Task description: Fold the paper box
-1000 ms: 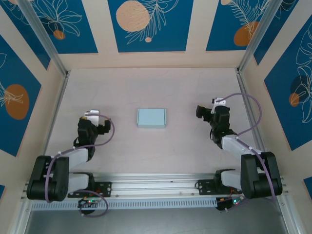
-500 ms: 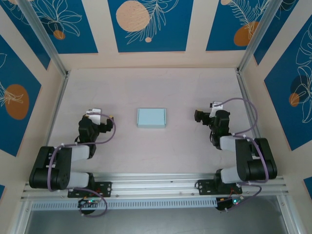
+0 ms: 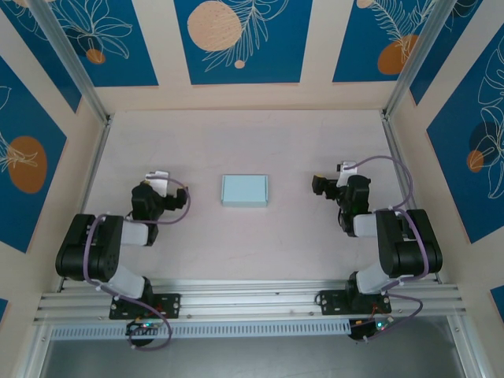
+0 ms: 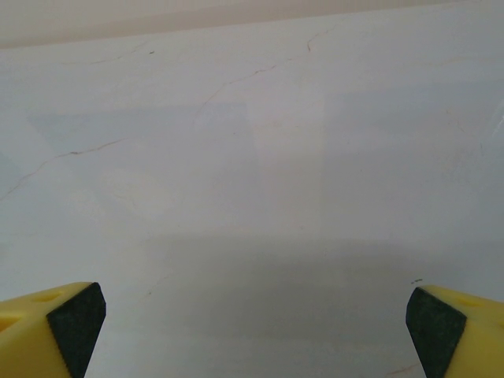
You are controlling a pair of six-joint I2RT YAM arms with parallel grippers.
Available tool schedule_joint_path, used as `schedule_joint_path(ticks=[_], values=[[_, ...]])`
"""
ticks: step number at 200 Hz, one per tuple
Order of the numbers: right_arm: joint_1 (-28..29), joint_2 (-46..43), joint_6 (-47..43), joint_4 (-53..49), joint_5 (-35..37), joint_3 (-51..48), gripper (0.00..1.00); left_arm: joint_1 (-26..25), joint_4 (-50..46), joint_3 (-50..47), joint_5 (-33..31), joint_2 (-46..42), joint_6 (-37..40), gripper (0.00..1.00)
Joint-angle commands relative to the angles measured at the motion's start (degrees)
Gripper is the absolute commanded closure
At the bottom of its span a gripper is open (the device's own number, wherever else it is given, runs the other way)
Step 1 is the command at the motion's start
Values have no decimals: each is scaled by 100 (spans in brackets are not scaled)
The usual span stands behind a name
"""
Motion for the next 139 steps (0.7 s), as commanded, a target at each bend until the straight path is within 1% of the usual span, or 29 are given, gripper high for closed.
schedule_joint_path(ticks=[1, 53, 75, 90, 110, 139], values=[[-29, 21, 31, 38, 162, 103, 1, 17, -315, 306, -269, 46, -64, 0], [-29, 19, 34, 32, 164, 102, 0, 22, -261, 271, -190, 41, -70, 0], [-21, 27, 32, 37, 164, 103, 0, 83, -183, 228, 259, 37, 17, 0], [-31, 21, 32, 33, 162, 103, 0, 220, -144, 218, 614, 54, -21, 0], [-29, 20, 29, 35, 164, 98, 0, 228, -143, 210, 608, 48, -19, 0], [-29, 20, 29, 28, 164, 102, 1, 214, -143, 196, 432, 28, -65, 0]])
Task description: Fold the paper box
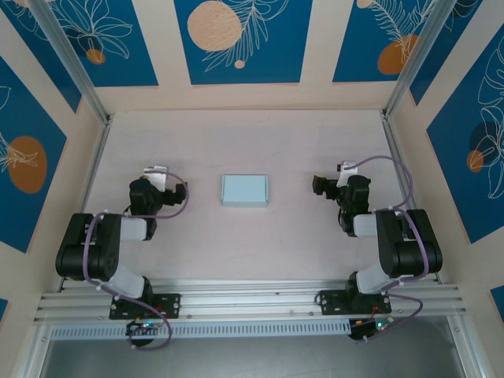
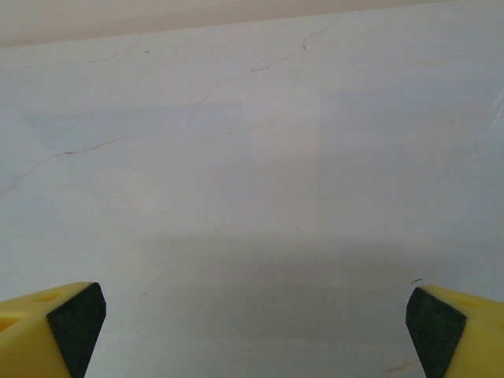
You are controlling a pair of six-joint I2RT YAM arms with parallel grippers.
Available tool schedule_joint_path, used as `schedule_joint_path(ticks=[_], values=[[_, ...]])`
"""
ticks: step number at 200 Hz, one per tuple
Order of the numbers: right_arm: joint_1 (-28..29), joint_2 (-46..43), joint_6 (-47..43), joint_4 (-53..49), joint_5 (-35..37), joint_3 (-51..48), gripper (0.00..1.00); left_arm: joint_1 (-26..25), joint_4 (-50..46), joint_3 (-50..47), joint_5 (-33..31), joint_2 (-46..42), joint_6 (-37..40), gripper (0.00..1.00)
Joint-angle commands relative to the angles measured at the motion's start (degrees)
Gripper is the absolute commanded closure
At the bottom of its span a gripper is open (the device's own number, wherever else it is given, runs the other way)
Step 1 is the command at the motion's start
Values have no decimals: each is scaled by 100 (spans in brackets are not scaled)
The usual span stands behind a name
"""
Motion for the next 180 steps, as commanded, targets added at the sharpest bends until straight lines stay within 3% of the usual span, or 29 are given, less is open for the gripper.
schedule_joint_path(ticks=[1, 180], values=[[-29, 23, 29, 49, 114, 98, 0, 70, 111, -53, 108, 19, -43, 0], [-29, 23, 29, 46, 114, 102, 1, 16, 84, -33, 48, 21, 9, 0]])
